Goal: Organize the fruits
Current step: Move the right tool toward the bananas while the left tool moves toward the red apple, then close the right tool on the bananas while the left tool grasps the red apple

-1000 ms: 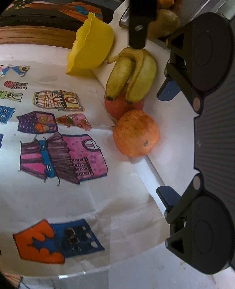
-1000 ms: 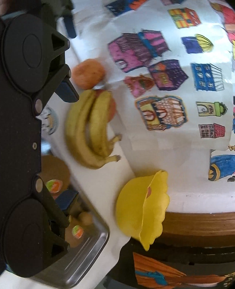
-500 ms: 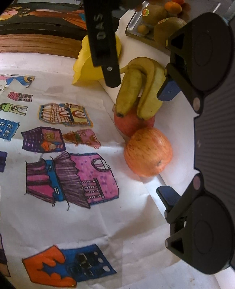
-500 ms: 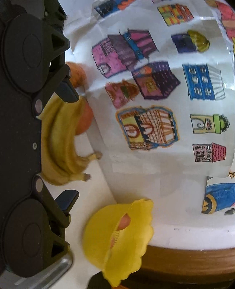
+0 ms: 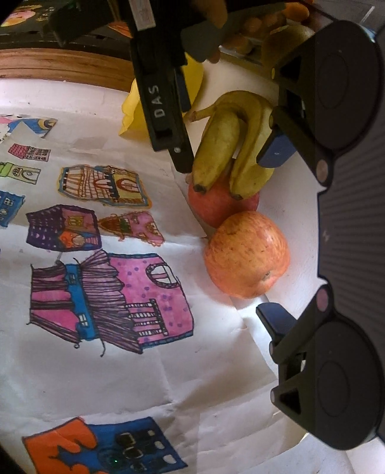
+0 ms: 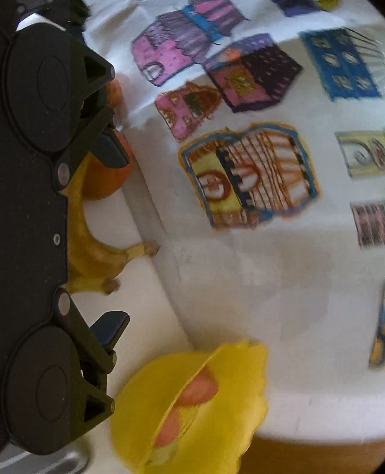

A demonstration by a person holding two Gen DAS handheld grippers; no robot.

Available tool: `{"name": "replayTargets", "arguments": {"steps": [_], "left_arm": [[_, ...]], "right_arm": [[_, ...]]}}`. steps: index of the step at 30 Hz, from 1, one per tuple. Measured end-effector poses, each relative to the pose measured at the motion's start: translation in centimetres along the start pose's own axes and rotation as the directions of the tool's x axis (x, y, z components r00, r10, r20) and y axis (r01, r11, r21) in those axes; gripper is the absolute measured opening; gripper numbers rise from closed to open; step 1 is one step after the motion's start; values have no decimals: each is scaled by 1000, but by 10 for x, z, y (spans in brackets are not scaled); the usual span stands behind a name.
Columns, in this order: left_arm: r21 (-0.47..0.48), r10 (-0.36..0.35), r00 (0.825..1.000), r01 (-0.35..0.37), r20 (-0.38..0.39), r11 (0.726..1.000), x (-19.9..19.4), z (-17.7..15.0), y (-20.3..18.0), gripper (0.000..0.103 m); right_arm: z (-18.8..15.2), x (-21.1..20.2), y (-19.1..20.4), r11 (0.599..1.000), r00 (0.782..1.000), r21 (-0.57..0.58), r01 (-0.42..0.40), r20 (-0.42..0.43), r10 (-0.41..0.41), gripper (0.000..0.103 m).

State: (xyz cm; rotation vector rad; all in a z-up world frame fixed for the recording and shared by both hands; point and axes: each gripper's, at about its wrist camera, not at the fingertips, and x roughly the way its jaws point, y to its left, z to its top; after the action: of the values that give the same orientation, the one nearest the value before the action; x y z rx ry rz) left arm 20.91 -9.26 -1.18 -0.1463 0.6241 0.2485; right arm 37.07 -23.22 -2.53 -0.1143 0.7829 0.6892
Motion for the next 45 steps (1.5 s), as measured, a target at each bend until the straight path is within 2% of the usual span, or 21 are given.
{"name": "replayTargets", "arguments": {"steps": [2,5,13,17,22,26,29,32,35,38,42,45], "left_arm": [[-13,8,1000,-8,-1,1000,1,0,2,100],[-36,11,1000,-11,-1,999,-2,-1,3,97],[-110,55,998,-52,31,993,-8,0,10,91],[-162,67,998,-64,11,985,-7,7,12,91],[-265,55,998,-63,-35,962,-2,11,17,91],[-328,50,996,-70,-69,942,-2,10,20,90],[-323,38,996,-61,-75,944,-2,8,24,85],[-341,33,997,-53,-66,938,-7,7,33,85],[-352,-3,999,-15,-49,936,-8,9,39,86],[-392,-47,998,31,-30,919,-13,10,46,92],[-435,-14,997,-21,-78,900,-6,18,45,91],[-482,28,990,-92,-138,871,2,22,44,89]], "right_arm": [[2,8,1,999,1000,-50,-14,-15,13,102],[8,14,-5,999,999,-39,-29,-23,28,100],[9,35,-6,997,997,-63,51,-57,-55,88],[9,44,-9,996,995,-43,73,-68,-76,84],[5,49,-13,994,988,-42,103,-108,-107,71],[3,49,-21,996,986,-2,89,-140,-89,66],[3,50,-28,998,985,33,60,-163,-53,60],[3,50,-25,999,983,-5,35,-181,-35,51],[2,49,-19,998,977,-59,14,-210,-26,51],[3,45,-21,998,972,-64,-11,-234,-4,51],[1,36,-20,997,971,-80,-22,-239,3,52],[2,39,-20,997,974,-76,-19,-227,1,53]]}}
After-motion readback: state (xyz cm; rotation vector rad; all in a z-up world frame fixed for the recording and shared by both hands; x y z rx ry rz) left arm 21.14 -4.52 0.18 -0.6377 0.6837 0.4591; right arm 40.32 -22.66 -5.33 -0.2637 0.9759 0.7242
